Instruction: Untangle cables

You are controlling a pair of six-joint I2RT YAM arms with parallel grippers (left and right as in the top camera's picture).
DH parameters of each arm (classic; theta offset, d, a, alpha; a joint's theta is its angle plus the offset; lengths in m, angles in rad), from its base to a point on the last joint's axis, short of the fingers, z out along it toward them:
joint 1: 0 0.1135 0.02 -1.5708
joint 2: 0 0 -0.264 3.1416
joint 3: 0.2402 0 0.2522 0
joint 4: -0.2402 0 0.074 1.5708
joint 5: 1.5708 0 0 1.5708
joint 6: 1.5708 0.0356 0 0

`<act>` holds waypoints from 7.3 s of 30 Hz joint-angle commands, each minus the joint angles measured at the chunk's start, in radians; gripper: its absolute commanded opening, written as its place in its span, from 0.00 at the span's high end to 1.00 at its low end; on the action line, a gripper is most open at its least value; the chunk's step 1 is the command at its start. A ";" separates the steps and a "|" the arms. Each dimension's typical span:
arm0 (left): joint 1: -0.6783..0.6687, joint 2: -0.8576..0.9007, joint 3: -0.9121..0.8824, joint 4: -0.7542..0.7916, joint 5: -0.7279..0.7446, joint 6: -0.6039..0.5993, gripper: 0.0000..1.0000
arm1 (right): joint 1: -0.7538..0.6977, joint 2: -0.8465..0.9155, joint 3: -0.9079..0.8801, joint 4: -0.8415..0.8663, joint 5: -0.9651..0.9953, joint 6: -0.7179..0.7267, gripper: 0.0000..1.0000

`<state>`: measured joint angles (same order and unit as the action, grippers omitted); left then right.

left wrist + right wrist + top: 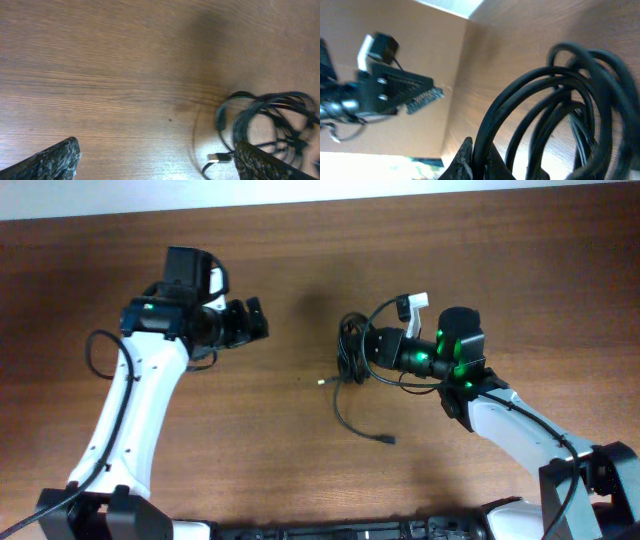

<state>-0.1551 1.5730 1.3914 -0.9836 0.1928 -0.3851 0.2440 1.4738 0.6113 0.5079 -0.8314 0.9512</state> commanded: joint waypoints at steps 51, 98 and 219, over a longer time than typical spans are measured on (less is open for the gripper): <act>-0.072 0.069 -0.003 -0.029 0.022 -0.079 0.01 | 0.069 0.174 0.229 -0.883 0.446 -0.345 0.96; -0.021 0.266 0.083 0.078 -0.273 -0.203 1.00 | 0.082 0.175 0.230 -0.279 -0.300 -0.346 0.96; -0.309 0.473 0.128 -0.081 0.234 -0.661 0.53 | 0.154 -0.037 0.244 -0.340 0.267 -0.411 0.96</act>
<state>-0.3992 1.9957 1.5089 -1.1286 0.4786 -1.0424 0.3981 1.4559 0.8558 0.1467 -0.5198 0.5285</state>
